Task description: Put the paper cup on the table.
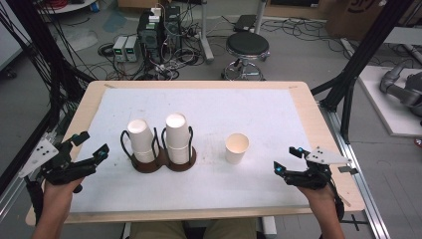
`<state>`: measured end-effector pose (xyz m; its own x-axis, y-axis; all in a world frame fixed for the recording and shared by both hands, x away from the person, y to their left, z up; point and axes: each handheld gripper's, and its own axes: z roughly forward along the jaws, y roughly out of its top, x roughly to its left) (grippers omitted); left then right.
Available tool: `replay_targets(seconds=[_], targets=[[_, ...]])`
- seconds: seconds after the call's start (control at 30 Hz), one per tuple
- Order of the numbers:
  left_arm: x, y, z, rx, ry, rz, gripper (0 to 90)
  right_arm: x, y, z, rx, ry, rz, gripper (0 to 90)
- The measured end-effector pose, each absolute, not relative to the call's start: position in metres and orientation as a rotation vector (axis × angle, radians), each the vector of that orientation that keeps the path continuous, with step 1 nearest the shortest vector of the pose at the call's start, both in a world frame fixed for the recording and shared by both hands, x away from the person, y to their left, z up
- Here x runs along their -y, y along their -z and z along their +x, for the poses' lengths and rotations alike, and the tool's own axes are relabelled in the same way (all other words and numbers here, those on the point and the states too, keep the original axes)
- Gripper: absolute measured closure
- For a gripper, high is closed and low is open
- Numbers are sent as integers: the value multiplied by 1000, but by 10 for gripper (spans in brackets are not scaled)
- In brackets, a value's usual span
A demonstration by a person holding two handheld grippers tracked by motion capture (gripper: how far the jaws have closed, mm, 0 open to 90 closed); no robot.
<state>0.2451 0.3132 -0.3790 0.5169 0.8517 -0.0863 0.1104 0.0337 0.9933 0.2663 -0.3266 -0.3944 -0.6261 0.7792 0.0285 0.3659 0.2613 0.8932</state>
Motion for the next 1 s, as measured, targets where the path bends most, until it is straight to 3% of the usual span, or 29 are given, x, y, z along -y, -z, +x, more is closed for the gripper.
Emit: replay_targets(seconds=[0.4,1.0], targets=[[-316,413,236,-927,-709,1458,176,324,394,261,-2100,-1311,1055,199],[-313,415,235,-927,-708,1468,181,324,393,257,-2075,-1297,1055,199]])
